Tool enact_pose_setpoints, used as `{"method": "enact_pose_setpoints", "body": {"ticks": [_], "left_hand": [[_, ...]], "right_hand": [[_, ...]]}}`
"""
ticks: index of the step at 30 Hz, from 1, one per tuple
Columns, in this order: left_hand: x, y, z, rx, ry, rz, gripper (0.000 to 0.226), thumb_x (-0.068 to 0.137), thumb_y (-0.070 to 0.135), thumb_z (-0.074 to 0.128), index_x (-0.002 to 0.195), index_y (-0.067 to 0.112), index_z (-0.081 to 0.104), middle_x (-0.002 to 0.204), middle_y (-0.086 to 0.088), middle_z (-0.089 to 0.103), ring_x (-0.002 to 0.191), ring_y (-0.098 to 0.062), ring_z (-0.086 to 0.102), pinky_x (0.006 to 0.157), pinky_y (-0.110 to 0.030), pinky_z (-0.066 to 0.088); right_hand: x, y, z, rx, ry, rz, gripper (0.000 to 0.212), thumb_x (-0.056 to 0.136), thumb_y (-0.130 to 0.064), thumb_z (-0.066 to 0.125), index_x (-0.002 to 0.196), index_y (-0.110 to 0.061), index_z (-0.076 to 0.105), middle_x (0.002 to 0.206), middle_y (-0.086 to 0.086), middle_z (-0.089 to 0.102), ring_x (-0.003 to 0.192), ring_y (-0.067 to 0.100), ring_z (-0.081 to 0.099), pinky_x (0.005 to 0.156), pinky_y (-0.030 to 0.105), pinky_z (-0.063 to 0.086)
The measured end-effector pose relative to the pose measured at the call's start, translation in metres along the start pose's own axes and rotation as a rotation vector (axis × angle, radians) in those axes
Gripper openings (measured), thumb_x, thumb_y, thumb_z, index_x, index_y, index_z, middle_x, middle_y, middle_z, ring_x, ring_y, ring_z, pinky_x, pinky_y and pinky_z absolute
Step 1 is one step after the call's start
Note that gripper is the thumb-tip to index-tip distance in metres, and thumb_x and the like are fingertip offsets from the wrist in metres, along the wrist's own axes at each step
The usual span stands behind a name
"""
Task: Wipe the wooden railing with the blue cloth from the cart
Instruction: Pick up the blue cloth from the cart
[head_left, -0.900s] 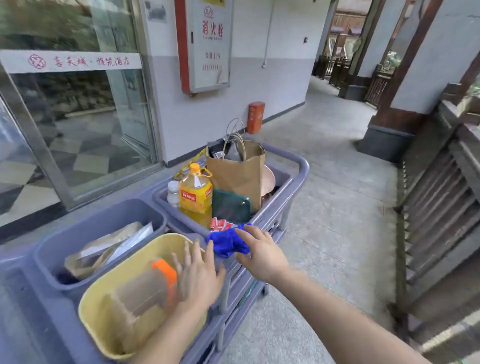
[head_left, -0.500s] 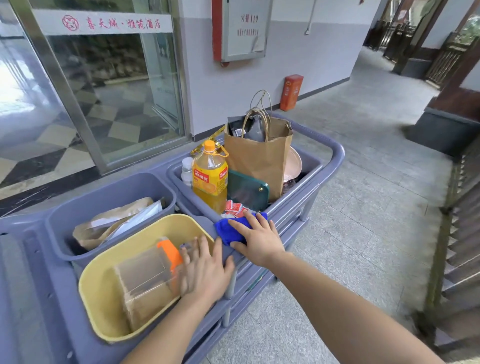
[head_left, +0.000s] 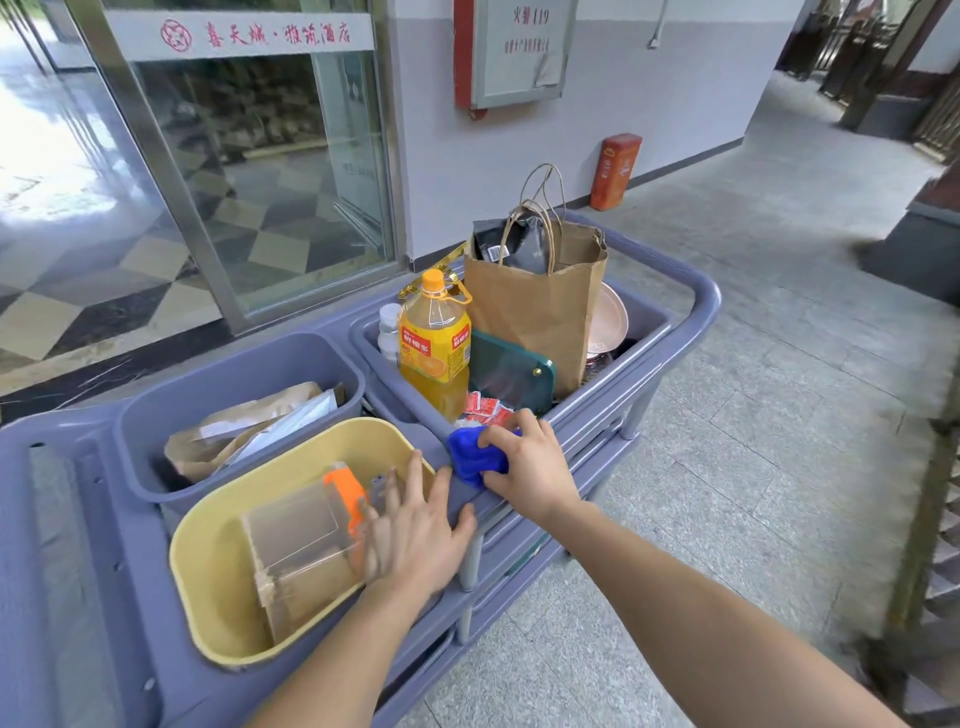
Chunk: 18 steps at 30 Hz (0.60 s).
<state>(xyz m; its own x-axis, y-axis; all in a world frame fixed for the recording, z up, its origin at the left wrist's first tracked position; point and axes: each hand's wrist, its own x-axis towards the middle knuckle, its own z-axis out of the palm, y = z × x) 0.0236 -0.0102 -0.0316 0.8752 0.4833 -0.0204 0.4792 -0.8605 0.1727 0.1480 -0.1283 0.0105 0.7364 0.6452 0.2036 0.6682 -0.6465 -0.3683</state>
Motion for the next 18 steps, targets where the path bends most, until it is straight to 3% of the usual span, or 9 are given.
{"method": "enact_pose_setpoints", "body": {"ticks": [9, 13, 18], "left_hand": [[0.001, -0.004, -0.009, -0.054, -0.011, 0.040, 0.064, 0.093, 0.062, 0.035, 0.150, 0.032, 0.030, 0.164, -0.007, 0.013, 0.151, -0.033, 0.017, 0.115, -0.064, 0.024], [0.003, 0.014, -0.028, -0.081, 0.048, 0.155, 0.065, 0.095, 0.057, 0.040, 0.152, 0.027, 0.030, 0.165, -0.011, 0.016, 0.153, -0.032, 0.014, 0.118, -0.064, 0.018], [0.000, 0.052, -0.043, -0.099, 0.058, 0.353, 0.068, 0.096, 0.057, 0.040, 0.155, 0.027, 0.026, 0.165, -0.011, 0.016, 0.154, -0.030, 0.010, 0.120, -0.061, 0.015]], "right_hand": [[-0.023, 0.007, -0.041, 0.127, 0.168, 0.162, 0.039, 0.063, -0.017, 0.066, 0.101, -0.027, 0.062, 0.101, 0.005, 0.047, 0.085, 0.030, 0.044, 0.077, 0.036, 0.043], [-0.046, 0.017, -0.067, 0.151, 0.250, 0.279, 0.039, 0.063, -0.016, 0.067, 0.100, -0.028, 0.063, 0.098, 0.003, 0.047, 0.087, 0.029, 0.046, 0.075, 0.031, 0.039], [-0.102, 0.034, -0.097, 0.148, 0.346, 0.439, 0.038, 0.064, -0.016, 0.066, 0.098, -0.031, 0.063, 0.100, 0.001, 0.047, 0.088, 0.027, 0.050, 0.076, 0.034, 0.046]]}}
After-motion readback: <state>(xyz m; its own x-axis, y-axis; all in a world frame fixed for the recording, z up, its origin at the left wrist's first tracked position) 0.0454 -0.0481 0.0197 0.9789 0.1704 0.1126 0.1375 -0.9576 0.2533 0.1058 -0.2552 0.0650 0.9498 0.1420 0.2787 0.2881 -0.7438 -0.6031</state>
